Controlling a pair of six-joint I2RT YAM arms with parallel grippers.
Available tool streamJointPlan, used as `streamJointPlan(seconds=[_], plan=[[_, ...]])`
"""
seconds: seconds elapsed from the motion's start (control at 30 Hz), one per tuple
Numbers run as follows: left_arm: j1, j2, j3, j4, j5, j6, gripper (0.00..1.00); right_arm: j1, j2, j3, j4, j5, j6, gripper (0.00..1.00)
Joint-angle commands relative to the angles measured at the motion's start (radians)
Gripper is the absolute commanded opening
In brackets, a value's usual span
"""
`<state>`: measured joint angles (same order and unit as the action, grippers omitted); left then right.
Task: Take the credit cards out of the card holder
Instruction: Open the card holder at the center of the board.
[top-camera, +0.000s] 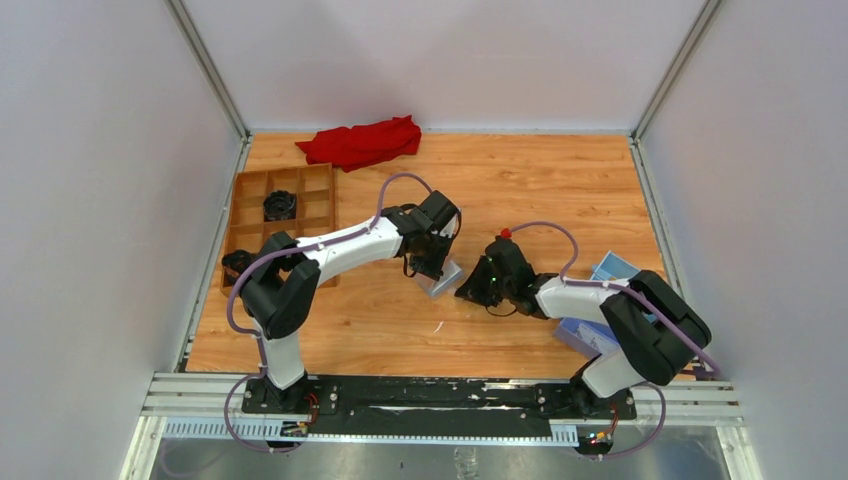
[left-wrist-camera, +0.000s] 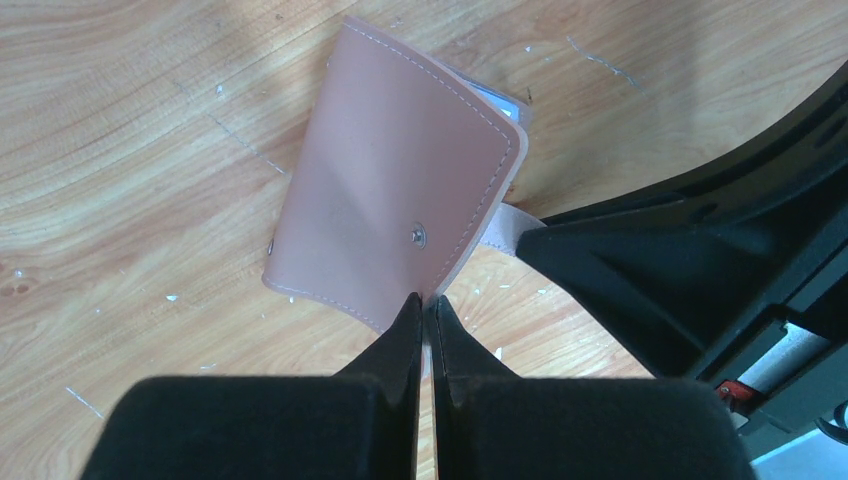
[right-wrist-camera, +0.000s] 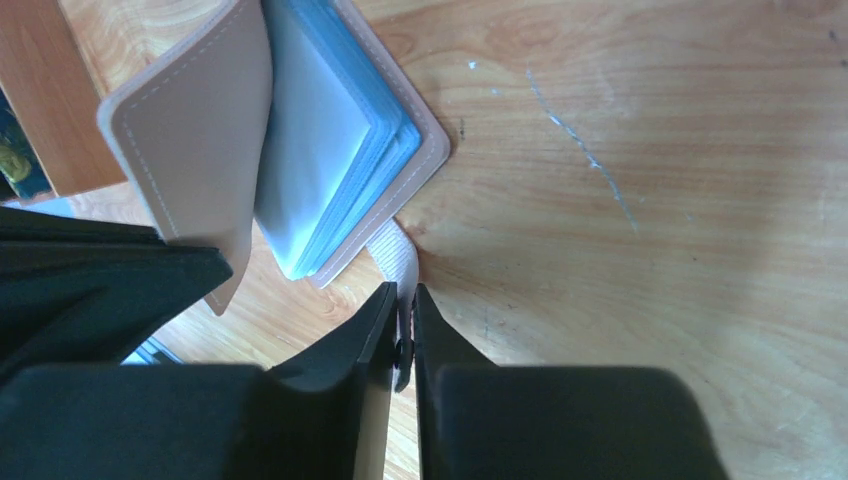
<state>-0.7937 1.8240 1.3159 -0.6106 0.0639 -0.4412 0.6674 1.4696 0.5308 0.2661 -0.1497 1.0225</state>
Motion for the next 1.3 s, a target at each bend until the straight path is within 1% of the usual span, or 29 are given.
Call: streamJointPlan(seconds=[0.0,0.03,0.07,0.13,0.23,0.37,0.4,0.43,0.53,0.57,0.73,0.77,0.8,1.07,1.17,1.27], plan=[[0.007,-0.001,-0.018,-0.022,0.014,0.007,0.0,-0.019,0.013,-0.018,0.025,0.007,0.019,0.05],[0.007,-0.001,-0.017,-0.021,0.014,0.008,0.0,-0.02,0.01,-0.02,0.025,0.009,0.016,0.01],[0.007,-0.003,-0.018,-0.021,0.018,0.009,0.0,-0.019,0.005,-0.02,0.024,0.009,0.01,0.0],[0.007,-0.008,-0.014,-0.022,0.031,0.016,0.0,-0.019,-0.012,-0.016,0.023,0.006,-0.017,0.0],[0.018,-0.025,-0.012,-0.024,0.034,0.026,0.0,-0.02,-0.062,0.014,-0.026,0.004,-0.077,0.0],[0.081,-0.06,-0.027,-0.033,0.052,0.03,0.01,-0.019,-0.158,0.055,-0.108,0.002,-0.152,0.0],[0.102,-0.073,-0.036,-0.034,0.052,0.031,0.04,-0.019,-0.178,0.066,-0.123,-0.006,-0.169,0.0],[0.122,-0.084,-0.047,-0.038,0.049,0.032,0.1,-0.019,-0.195,0.078,-0.137,-0.02,-0.181,0.0],[0.176,-0.115,-0.07,-0.063,0.042,0.045,0.35,-0.017,-0.218,0.124,-0.161,-0.085,-0.219,0.0],[0.188,-0.126,-0.075,-0.07,0.041,0.051,0.37,-0.016,-0.22,0.139,-0.17,-0.098,-0.229,0.0],[0.2,-0.206,-0.077,-0.098,0.005,0.065,0.4,-0.017,-0.214,0.167,-0.199,-0.11,-0.298,0.0],[0.201,-0.216,-0.075,-0.098,0.006,0.065,0.46,-0.018,-0.208,0.167,-0.201,-0.115,-0.308,0.0],[0.201,-0.226,-0.073,-0.1,0.01,0.063,0.48,-0.017,-0.203,0.167,-0.202,-0.125,-0.317,0.0],[0.2,-0.231,-0.058,-0.095,0.075,0.055,0.53,-0.017,-0.18,0.191,-0.196,-0.234,-0.396,0.0],[0.2,-0.24,-0.057,-0.096,0.086,0.056,0.54,-0.02,-0.21,0.196,-0.235,-0.226,-0.427,0.0],[0.2,-0.251,-0.065,-0.095,0.083,0.055,0.56,-0.028,-0.256,0.15,-0.293,-0.204,-0.453,0.0]])
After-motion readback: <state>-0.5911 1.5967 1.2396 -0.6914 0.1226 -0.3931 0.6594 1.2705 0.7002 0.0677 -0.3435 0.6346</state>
